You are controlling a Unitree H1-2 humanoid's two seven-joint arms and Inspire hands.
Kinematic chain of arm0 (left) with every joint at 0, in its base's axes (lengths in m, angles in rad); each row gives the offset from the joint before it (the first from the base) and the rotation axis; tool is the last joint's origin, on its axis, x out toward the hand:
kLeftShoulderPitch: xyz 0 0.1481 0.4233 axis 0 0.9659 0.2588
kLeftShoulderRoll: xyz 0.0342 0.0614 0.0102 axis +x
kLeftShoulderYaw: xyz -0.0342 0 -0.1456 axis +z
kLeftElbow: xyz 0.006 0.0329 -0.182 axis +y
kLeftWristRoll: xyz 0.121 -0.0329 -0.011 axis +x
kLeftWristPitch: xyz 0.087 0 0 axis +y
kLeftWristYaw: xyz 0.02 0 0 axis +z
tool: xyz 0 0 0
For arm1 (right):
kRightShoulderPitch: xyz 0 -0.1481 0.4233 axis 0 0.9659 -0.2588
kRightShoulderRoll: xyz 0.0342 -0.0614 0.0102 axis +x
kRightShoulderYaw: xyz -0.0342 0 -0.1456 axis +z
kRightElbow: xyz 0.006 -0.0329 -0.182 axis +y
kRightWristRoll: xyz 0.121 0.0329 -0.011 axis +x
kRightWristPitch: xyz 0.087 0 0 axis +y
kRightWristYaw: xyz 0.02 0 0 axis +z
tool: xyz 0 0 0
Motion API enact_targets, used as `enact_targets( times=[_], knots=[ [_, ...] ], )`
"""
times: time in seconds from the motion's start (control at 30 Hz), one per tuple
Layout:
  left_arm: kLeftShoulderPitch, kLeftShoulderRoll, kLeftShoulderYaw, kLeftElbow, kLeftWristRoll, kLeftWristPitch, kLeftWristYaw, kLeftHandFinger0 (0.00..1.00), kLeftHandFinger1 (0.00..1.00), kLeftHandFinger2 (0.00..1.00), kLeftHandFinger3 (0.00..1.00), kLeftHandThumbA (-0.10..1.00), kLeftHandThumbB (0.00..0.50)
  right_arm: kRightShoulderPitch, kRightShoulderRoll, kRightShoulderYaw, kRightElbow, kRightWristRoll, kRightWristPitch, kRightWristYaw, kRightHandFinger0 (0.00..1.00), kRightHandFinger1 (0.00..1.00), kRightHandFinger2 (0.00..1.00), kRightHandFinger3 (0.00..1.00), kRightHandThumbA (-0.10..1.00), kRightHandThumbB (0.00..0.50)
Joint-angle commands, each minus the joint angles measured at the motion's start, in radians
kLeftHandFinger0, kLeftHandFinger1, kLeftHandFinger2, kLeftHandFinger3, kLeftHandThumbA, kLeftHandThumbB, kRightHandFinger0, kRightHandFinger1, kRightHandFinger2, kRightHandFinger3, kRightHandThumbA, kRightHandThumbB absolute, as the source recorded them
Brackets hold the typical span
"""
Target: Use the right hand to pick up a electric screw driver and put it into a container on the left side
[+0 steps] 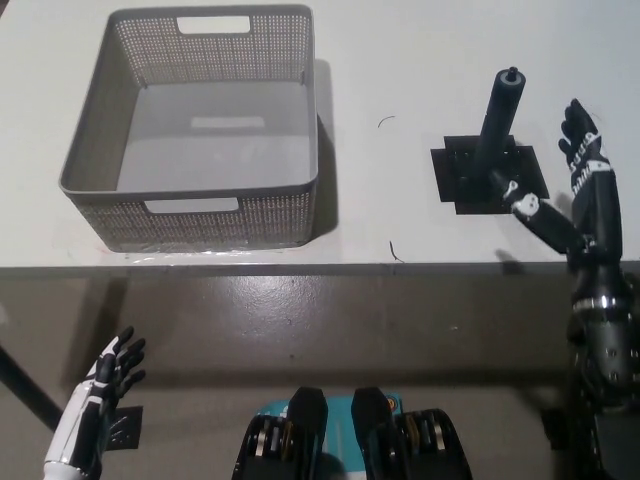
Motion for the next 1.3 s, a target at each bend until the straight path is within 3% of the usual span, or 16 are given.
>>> enact_targets(
  times=[0.0, 0.27, 0.4, 0.67, 0.8, 1.27],
  knots=[
    [0.003, 0.008, 0.014, -0.033, -0.011, -0.032, -0.002, 1.0, 1.0, 1.0, 1.0, 1.0, 0.201, -0.105, -0.023, -0.026, 0.089, 0.038, -0.007, -0.024, 1.0, 1.0, 1.0, 1.0, 0.99, 0.387],
    [0.004, 0.016, 0.01, -0.027, -0.01, -0.036, -0.009, 1.0, 1.0, 1.0, 1.0, 1.0, 0.208, -0.205, -0.046, -0.026, 0.287, 0.028, 0.017, -0.036, 1.0, 1.0, 1.0, 1.0, 1.0, 0.443],
    [0.008, 0.019, 0.006, -0.024, -0.01, -0.043, -0.015, 1.0, 1.0, 1.0, 1.0, 1.0, 0.184, -0.262, -0.052, -0.025, 0.389, 0.038, 0.016, -0.038, 1.0, 1.0, 1.0, 1.0, 1.0, 0.442],
    [0.011, 0.026, 0.001, -0.028, -0.007, -0.04, -0.021, 1.0, 1.0, 1.0, 1.0, 1.0, 0.184, -0.373, -0.065, -0.019, 0.63, 0.047, -0.065, -0.05, 1.0, 1.0, 1.0, 1.0, 1.0, 0.449],
    [0.013, 0.03, 0.001, -0.017, -0.009, -0.055, -0.026, 1.0, 1.0, 1.0, 1.0, 1.0, 0.185, -0.431, -0.067, -0.025, 0.739, 0.061, -0.076, -0.052, 1.0, 1.0, 1.0, 1.0, 1.0, 0.5],
    [0.018, 0.041, -0.005, -0.026, 0.0, -0.053, -0.032, 1.0, 1.0, 1.0, 1.0, 1.0, 0.229, -0.566, -0.089, -0.02, 0.975, 0.081, -0.113, -0.035, 1.0, 1.0, 1.0, 1.0, 1.0, 0.5]
  ],
)
